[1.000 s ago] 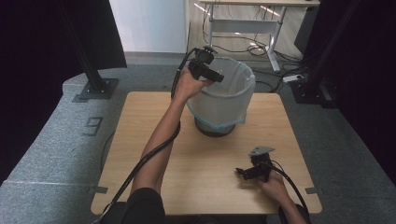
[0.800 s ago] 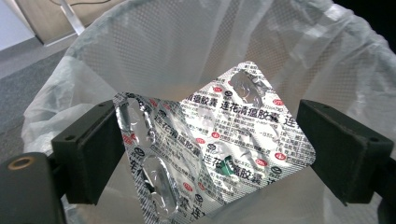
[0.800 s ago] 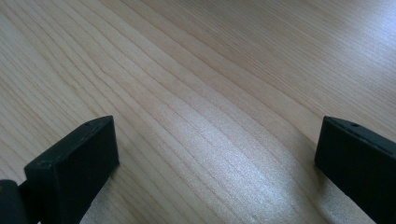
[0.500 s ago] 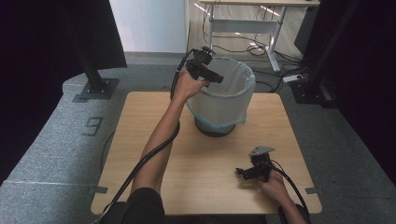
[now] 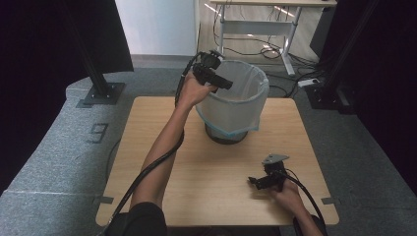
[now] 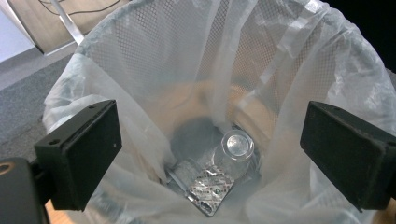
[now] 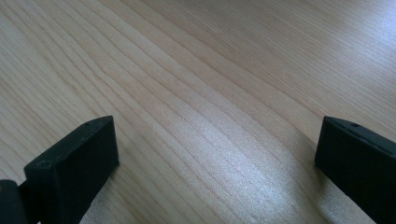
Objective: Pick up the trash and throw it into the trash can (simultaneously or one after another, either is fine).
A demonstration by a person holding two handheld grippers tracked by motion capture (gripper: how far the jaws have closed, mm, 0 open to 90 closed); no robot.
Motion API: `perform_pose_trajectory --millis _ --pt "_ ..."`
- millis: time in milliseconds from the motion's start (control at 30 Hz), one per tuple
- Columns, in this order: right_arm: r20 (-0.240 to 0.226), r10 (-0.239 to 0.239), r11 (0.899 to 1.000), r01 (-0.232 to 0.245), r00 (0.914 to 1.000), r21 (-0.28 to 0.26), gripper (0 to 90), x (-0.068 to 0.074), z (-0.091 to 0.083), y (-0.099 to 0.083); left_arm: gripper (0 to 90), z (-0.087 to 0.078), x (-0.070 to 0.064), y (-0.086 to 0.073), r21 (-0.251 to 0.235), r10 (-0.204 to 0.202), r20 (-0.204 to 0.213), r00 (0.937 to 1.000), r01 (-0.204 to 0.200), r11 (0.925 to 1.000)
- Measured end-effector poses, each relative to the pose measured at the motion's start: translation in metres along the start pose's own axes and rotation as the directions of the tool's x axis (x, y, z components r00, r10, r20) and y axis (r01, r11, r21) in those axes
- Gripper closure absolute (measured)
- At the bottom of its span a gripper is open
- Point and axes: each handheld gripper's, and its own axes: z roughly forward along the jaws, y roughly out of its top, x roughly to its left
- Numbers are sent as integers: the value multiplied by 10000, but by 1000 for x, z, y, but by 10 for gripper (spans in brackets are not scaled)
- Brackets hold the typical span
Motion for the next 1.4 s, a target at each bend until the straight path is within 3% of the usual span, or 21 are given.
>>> perform_pose_trajectory --millis 633,1033,1400 --pt "2 -8 10000 8 10000 21 0 0 0 0 18 -31 5 -31 -693 153 247 9996 -135 9975" --pt "1 -7 10000 7 10000 20 0 0 0 0 19 -43 11 -46 -934 257 -66 9996 -262 9953" --pt "-2 -2 10000 2 10000 2 0 0 0 0 34 -56 13 -59 -1083 267 -109 9996 -277 9937"
